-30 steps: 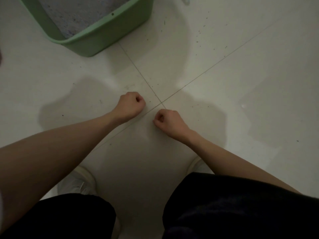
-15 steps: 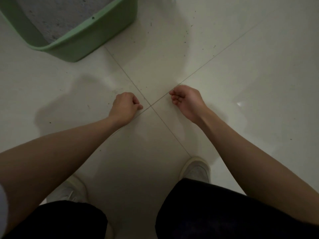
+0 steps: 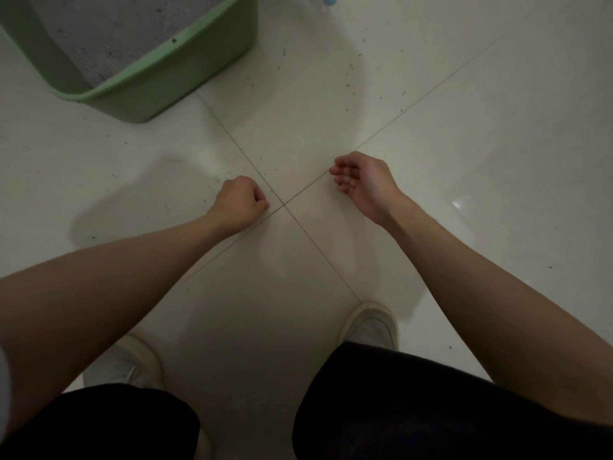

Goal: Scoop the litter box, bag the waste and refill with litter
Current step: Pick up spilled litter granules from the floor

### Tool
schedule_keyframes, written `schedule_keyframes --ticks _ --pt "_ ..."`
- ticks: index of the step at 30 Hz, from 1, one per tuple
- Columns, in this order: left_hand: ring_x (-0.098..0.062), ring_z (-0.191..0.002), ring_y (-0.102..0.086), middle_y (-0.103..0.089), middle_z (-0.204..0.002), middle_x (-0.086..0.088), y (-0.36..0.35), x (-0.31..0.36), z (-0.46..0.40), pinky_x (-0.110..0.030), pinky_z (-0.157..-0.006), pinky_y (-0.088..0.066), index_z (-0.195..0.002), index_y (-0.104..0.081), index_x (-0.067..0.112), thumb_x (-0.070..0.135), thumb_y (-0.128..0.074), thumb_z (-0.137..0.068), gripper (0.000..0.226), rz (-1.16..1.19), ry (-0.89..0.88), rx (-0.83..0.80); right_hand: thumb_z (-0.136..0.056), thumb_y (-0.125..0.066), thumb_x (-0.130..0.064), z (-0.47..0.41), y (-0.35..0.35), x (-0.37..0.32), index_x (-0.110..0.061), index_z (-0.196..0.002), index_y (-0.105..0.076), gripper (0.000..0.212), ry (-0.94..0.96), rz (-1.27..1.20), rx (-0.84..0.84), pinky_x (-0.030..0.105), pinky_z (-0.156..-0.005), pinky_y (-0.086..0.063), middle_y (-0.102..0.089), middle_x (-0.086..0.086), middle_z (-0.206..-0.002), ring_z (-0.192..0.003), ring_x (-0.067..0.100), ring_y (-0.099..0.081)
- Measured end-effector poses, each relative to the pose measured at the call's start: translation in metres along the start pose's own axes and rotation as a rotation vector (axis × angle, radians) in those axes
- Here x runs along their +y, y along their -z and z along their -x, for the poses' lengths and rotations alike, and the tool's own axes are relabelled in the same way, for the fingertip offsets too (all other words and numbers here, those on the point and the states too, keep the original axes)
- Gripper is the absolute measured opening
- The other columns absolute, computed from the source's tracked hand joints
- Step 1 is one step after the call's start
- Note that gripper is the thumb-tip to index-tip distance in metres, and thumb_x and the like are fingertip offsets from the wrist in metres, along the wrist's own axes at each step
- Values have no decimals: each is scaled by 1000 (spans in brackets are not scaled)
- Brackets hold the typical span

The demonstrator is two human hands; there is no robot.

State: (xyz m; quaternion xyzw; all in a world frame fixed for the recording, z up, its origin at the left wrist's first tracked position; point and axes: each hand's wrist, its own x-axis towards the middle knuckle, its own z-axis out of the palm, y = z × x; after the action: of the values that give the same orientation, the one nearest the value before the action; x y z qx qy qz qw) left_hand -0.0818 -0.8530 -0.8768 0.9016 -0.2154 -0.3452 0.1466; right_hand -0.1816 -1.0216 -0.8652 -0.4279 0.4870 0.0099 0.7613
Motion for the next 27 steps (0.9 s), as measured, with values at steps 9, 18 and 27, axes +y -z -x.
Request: schedule_keyframes --ticks 9,18,27 --pt "-11 -54 -56 -57 -66 -8 26 44 -24 -18 -50 -45 -67 -52 8 -4 -57 -81 19 813 156 103 -87 -54 -16 -46 13 -42 -13 -81 -64 12 312 711 281 25 -67 -42 -62 4 -81 -76 17 -57" --pt "-13 -58 -48 -53 -66 -5 37 81 -58 -20 -53 -39 -77 -60 6 6 -54 -85 9 811 167 48 -86 -52 -19 -79 3 -54 -11 -111 -58 27 397 969 317 25 -77 -37 -61 8 -115 -105 23 -55" --pt "-8 -64 -49 -56 -70 5 38 90 -88 -17 -60 -41 -75 -61 19 12 -59 -85 11 520 29 66 -90 -50 -19 -90 2 -52 -10 -103 -64 21 468 1084 296 31 -82 -42 -66 6 -110 -103 25 -57"
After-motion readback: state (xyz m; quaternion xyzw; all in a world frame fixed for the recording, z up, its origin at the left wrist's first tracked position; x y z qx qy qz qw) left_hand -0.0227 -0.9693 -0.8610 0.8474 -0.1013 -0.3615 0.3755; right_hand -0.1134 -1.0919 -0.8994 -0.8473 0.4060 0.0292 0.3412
